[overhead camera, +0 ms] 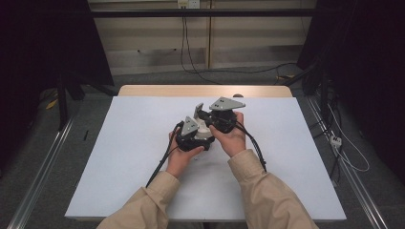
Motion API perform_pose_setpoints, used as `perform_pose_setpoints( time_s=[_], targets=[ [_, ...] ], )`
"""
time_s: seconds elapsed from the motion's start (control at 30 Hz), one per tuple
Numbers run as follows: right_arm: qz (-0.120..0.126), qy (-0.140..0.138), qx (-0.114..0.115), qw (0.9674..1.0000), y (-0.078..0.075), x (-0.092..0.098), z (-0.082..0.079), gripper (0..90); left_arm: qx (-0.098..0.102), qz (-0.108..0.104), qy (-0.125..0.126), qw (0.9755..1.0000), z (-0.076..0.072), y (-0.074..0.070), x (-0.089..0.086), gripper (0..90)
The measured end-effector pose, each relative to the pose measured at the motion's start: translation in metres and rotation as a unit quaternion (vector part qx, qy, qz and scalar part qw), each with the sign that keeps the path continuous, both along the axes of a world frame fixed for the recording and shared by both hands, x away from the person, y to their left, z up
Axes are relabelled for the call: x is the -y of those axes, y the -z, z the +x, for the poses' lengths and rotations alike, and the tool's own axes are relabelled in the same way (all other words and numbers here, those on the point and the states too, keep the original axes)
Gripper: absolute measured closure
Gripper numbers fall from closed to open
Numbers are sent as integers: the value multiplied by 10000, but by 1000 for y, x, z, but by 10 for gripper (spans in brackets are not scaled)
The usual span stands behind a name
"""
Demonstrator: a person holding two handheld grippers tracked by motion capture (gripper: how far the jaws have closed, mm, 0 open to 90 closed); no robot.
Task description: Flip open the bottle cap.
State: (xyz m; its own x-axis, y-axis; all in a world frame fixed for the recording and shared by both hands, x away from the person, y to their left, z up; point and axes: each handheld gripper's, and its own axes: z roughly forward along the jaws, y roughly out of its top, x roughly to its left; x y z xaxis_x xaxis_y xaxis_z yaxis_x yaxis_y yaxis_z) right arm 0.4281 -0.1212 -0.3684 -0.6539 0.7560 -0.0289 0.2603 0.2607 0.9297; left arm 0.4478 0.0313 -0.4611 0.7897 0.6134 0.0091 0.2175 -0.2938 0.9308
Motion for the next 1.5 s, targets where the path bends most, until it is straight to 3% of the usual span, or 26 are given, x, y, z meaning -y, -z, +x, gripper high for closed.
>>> perform_pose_setpoints(
  time_s=[1.5],
  targets=[
    [-136,41,-36,9999,8,-10,12,900,-58,-47,-28,10000,0,0,1,188]
  ],
)
